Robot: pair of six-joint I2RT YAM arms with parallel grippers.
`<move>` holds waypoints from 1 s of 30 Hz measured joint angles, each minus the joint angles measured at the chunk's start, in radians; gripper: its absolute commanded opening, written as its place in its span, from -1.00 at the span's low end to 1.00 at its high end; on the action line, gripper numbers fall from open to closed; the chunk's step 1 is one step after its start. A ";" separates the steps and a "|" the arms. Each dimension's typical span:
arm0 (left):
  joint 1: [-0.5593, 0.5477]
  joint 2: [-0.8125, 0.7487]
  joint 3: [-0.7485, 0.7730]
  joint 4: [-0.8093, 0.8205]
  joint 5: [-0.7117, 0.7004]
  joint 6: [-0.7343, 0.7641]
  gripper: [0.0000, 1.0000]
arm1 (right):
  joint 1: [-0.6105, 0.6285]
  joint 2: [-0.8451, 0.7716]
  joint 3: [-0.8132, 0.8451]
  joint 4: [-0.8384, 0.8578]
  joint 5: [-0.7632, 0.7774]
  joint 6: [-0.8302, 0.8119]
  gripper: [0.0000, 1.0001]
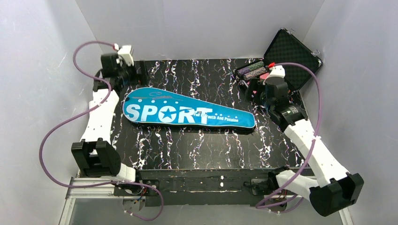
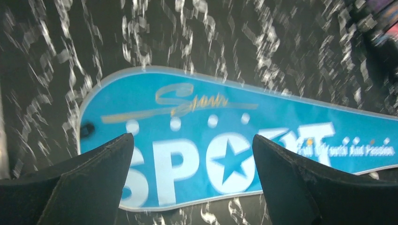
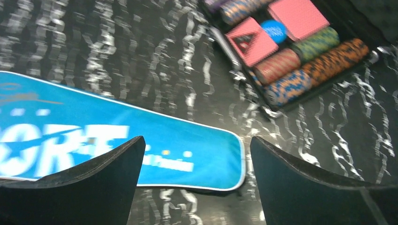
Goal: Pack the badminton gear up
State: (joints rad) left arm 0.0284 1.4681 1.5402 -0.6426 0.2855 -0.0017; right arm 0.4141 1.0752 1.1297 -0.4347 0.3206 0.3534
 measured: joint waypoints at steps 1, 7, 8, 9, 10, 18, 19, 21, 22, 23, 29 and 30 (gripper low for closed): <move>0.018 -0.010 -0.078 0.036 0.007 -0.011 0.97 | -0.017 -0.003 -0.057 0.035 0.011 -0.025 0.82; 0.048 -0.098 -0.574 0.306 0.005 -0.025 0.97 | -0.176 -0.010 -0.288 0.200 0.026 -0.058 0.82; 0.048 -0.117 -0.645 0.359 0.002 -0.024 0.97 | -0.199 -0.017 -0.333 0.240 0.038 -0.060 0.82; 0.048 -0.131 -0.702 0.411 0.001 -0.023 0.97 | -0.216 -0.024 -0.381 0.283 0.054 -0.061 0.82; 0.048 -0.141 -0.752 0.470 0.002 -0.016 0.97 | -0.226 -0.034 -0.430 0.327 0.073 -0.061 0.82; 0.048 -0.138 -1.067 0.978 0.003 0.010 0.97 | -0.237 -0.032 -0.768 0.718 0.214 -0.128 0.82; 0.048 -0.132 -1.085 1.018 0.003 0.011 0.97 | -0.237 -0.024 -0.787 0.772 0.223 -0.148 0.82; 0.048 -0.111 -1.123 1.130 0.002 0.014 0.97 | -0.241 -0.002 -0.814 0.878 0.228 -0.184 0.82; 0.048 -0.101 -1.135 1.170 0.001 0.015 0.96 | -0.244 0.014 -0.820 0.927 0.226 -0.202 0.82; 0.048 -0.095 -1.139 1.193 0.000 0.016 0.96 | -0.247 0.028 -0.822 0.964 0.225 -0.214 0.82; 0.048 -0.016 -1.212 1.489 0.005 0.017 0.96 | -0.277 0.136 -0.839 1.177 0.173 -0.275 0.83; 0.048 0.003 -1.235 1.527 0.010 0.017 0.96 | -0.284 0.154 -0.848 1.215 0.164 -0.278 0.87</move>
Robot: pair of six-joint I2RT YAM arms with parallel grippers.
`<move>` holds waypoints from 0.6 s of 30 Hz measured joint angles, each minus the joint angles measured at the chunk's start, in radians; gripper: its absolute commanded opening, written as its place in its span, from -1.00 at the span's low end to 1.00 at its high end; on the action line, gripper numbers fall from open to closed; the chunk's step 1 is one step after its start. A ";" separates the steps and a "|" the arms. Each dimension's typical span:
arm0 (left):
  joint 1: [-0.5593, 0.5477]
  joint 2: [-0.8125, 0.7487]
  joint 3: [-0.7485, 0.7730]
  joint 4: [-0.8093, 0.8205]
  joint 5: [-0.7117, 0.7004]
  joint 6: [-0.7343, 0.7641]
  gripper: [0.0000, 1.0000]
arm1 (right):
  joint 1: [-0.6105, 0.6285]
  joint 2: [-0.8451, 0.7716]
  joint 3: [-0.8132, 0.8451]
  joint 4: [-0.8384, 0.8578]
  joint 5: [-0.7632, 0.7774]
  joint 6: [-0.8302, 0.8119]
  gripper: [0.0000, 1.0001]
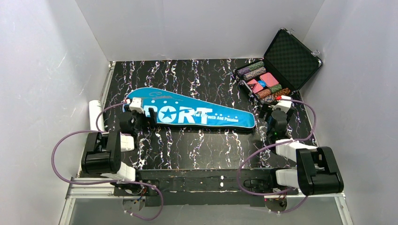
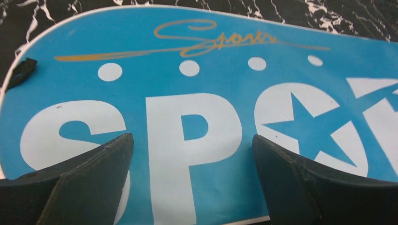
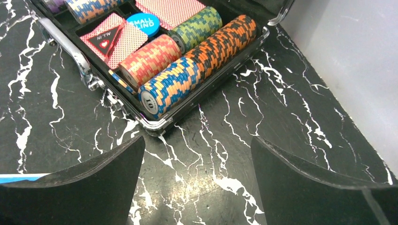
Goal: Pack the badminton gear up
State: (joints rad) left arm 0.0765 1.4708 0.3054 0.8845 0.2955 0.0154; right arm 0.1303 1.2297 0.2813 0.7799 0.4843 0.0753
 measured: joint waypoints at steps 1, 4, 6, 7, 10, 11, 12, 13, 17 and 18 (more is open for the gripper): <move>0.000 0.011 -0.014 0.017 0.002 0.001 0.96 | -0.005 0.017 -0.010 0.029 -0.008 -0.002 0.84; 0.000 0.027 -0.030 0.060 0.005 0.002 0.97 | -0.036 0.064 -0.020 0.061 -0.058 0.004 0.84; 0.000 0.027 -0.029 0.082 0.005 0.003 0.97 | -0.075 0.088 -0.024 0.100 -0.101 0.011 0.76; 0.000 0.027 -0.029 0.091 0.005 0.003 0.97 | -0.087 0.099 -0.025 0.117 -0.112 0.016 0.74; 0.000 0.027 -0.029 0.103 0.006 0.003 0.97 | -0.116 0.112 -0.026 0.123 -0.150 0.030 0.80; 0.000 0.027 -0.029 0.107 0.006 0.003 0.96 | -0.117 0.112 -0.026 0.126 -0.160 0.034 0.80; 0.000 0.027 -0.029 0.111 0.006 0.003 0.97 | -0.117 0.112 -0.026 0.128 -0.171 0.036 0.81; 0.000 0.027 -0.029 0.119 0.006 0.003 0.97 | -0.117 0.112 -0.026 0.134 -0.178 0.037 0.81; 0.000 0.027 -0.029 0.128 0.006 0.003 0.97 | -0.117 0.105 -0.030 0.147 -0.198 0.043 0.82; 0.000 0.027 -0.029 0.130 0.006 0.003 0.97 | -0.117 0.105 -0.031 0.154 -0.200 0.043 0.82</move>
State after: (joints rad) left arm 0.0765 1.4979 0.2760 1.0145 0.3016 0.0181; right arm 0.0132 1.3346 0.2508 0.9337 0.2840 0.1184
